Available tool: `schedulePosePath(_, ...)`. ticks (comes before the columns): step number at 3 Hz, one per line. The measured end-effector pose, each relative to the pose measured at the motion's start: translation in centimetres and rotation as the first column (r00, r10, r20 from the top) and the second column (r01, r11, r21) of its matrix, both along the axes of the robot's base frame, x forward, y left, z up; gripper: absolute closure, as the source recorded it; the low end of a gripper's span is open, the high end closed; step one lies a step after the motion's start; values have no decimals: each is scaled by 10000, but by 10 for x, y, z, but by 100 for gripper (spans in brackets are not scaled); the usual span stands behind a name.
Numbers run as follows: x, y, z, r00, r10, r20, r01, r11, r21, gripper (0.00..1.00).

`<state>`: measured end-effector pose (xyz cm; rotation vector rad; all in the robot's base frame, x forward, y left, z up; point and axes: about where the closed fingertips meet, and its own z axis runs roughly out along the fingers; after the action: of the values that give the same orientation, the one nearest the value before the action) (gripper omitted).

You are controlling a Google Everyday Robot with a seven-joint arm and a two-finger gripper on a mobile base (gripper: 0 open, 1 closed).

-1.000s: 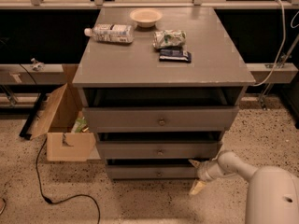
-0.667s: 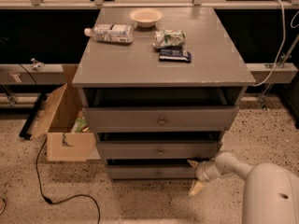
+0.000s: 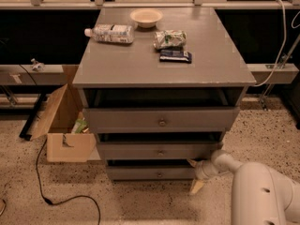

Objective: Open bottom drawer

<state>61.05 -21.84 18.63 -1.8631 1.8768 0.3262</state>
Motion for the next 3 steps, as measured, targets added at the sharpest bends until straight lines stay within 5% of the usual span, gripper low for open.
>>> schedulePosePath(2,22,-10,-17,9997,69,234,-64,9997,-233,2)
schedulePosePath(3,24,-10,-19,9995,72,294,-58,9987,-497,19)
